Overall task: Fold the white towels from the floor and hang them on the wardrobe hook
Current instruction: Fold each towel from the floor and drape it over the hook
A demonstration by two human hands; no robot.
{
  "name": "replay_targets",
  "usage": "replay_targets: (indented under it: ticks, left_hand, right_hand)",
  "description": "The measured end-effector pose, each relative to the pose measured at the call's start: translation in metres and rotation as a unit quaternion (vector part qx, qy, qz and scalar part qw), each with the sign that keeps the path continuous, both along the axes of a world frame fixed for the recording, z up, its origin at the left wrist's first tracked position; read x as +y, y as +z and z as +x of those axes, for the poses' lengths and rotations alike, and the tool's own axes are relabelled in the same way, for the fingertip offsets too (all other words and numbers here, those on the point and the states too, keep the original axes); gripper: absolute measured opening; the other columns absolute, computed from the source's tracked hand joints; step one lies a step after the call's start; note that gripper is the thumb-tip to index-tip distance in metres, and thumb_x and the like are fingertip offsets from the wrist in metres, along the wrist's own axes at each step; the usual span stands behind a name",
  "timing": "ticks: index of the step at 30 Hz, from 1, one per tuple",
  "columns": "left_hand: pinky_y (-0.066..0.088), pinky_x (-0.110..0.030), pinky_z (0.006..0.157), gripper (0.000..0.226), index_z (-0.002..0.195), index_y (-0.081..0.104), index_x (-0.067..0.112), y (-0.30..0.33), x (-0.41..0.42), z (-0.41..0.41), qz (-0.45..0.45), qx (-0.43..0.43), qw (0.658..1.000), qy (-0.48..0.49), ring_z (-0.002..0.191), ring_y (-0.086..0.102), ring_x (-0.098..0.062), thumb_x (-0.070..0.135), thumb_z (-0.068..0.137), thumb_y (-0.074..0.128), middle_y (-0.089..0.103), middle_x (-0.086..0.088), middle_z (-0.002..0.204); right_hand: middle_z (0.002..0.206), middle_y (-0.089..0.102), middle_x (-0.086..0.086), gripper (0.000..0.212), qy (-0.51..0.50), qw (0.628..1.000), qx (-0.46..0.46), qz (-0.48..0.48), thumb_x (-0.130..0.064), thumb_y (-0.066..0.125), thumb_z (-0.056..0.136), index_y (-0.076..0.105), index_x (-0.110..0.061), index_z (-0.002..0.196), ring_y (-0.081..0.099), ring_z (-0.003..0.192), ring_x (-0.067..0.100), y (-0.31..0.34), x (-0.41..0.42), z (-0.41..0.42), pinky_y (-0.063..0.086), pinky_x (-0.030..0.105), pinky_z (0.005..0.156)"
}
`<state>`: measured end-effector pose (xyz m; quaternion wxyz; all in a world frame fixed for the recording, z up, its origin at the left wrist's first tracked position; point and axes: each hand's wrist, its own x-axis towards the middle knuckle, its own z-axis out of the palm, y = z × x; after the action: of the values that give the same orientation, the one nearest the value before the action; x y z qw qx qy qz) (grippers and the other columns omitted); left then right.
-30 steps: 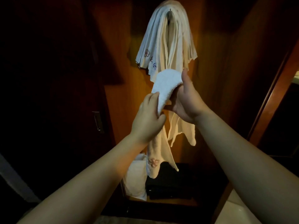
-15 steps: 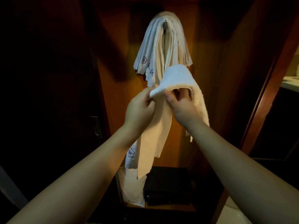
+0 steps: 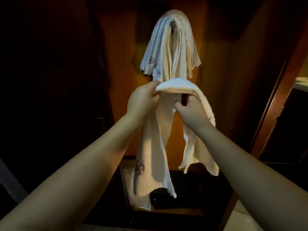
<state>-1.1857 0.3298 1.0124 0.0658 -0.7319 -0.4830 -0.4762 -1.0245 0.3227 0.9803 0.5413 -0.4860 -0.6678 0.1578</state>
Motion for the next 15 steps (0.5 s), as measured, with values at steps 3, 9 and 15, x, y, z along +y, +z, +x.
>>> replay_targets:
  ticks: [3, 9, 15]
  left_hand:
    - [0.038, -0.031, 0.06, 0.024, 0.114, 0.068, 0.014, 0.011, 0.004, -0.007, 0.004, 0.075, 0.997, 0.031, 0.09, 0.065, -0.031, 0.014, 0.096, 0.052, 0.071, -0.009, 0.1]
    - [0.044, -0.039, 0.064, 0.023, 0.116, 0.063, 0.014, 0.002, -0.005, -0.005, 0.007, 0.138, 0.99, 0.035, 0.09, 0.061, -0.028, 0.016, 0.096, 0.052, 0.066, -0.008, 0.102]
    - [0.049, -0.049, 0.068, 0.02, 0.11, 0.065, 0.008, -0.019, -0.02, 0.009, 0.002, 0.056, 0.998, -0.025, 0.082, 0.063, -0.028, 0.022, 0.098, 0.057, 0.068, -0.01, 0.095]
  right_hand:
    - [0.067, 0.053, -0.005, 0.022, 0.022, 0.999, 0.016, -0.044, -0.014, 0.06, 0.091, 0.055, -0.028, 0.075, 0.053, 0.055, -0.004, -0.002, -0.004, -0.003, 0.036, 0.009, 0.05]
    - [0.105, 0.068, 0.013, 0.022, 0.199, 0.908, 0.342, -0.142, -0.014, 0.059, 0.086, 0.066, -0.01, 0.107, 0.065, 0.108, 0.026, 0.001, -0.011, -0.01, 0.052, 0.039, 0.098]
    - [0.127, 0.069, 0.016, 0.059, 0.279, 0.751, 0.56, -0.213, -0.02, 0.074, 0.082, 0.056, -0.01, 0.137, 0.065, 0.121, 0.031, -0.004, -0.017, -0.024, 0.049, 0.045, 0.107]
